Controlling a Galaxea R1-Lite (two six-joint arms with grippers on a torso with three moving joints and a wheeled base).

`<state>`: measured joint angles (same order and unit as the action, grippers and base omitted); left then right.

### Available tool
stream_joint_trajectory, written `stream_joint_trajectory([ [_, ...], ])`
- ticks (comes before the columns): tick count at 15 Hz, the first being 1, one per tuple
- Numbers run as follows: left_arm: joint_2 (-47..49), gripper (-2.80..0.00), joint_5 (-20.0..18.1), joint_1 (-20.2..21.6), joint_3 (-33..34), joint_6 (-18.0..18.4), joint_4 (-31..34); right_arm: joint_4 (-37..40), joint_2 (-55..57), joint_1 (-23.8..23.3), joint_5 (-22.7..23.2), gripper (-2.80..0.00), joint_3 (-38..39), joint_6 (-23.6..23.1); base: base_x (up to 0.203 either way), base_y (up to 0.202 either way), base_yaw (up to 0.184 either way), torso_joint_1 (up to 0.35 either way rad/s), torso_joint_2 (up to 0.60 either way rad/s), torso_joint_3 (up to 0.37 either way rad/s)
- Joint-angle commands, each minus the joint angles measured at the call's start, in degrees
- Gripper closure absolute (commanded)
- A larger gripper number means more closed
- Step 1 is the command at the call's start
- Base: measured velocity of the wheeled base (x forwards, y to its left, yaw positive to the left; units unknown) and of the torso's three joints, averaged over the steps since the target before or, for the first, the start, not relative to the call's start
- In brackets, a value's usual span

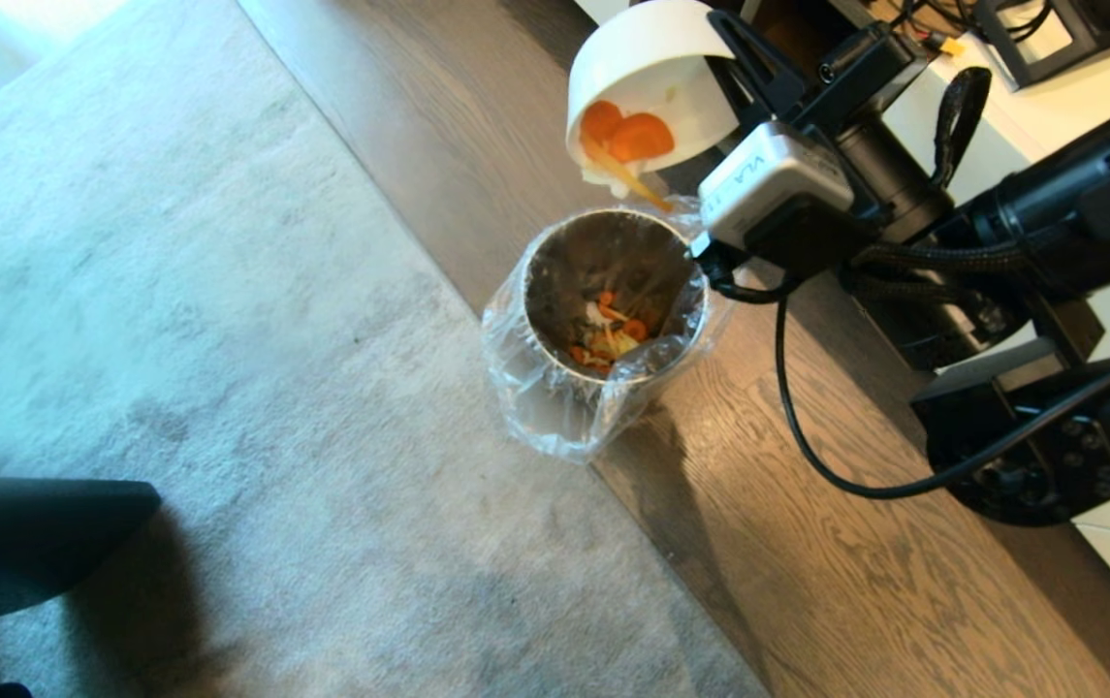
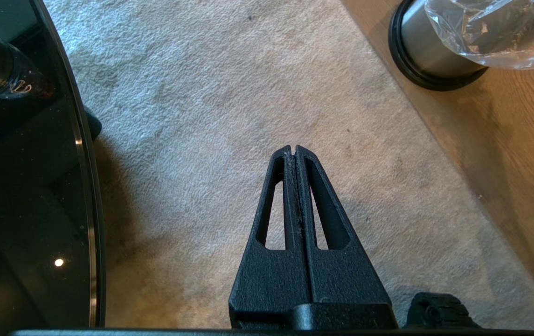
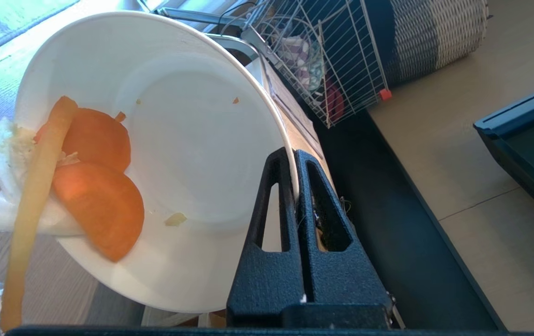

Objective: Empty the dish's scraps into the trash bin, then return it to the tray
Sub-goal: Pour the leftover food from the bowl into the trash can

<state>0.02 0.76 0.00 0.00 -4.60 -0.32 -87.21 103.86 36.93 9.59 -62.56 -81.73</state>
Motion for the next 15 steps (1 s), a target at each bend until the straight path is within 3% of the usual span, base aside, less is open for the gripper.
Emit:
stream_joint_trajectory([
  [1, 0.0, 0.0, 0.0, 0.0, 0.0, -0.1, 0.0, -2.6, -0.3, 0.1, 0.1, 0.0, 0.0, -0.5, 0.0, 0.0, 0.0, 0.0, 0.0, 0.0],
  [6, 0.0, 0.0, 0.0, 0.0, 0.0, -0.1, 0.0, -2.6, -0.2, 0.3, 0.3, 0.0, -0.7, -0.5, 0.0, 0.0, 0.0, 0.0, 0.0, 0.0],
  [15, 0.0, 0.0, 0.0, 0.0, 0.0, -0.1, 0.0, -2.6, -1.0, 0.4, 7.4, 0.0, -3.1, -0.6, 0.0, 0.0, 0.0, 0.0, 0.0, 0.0],
])
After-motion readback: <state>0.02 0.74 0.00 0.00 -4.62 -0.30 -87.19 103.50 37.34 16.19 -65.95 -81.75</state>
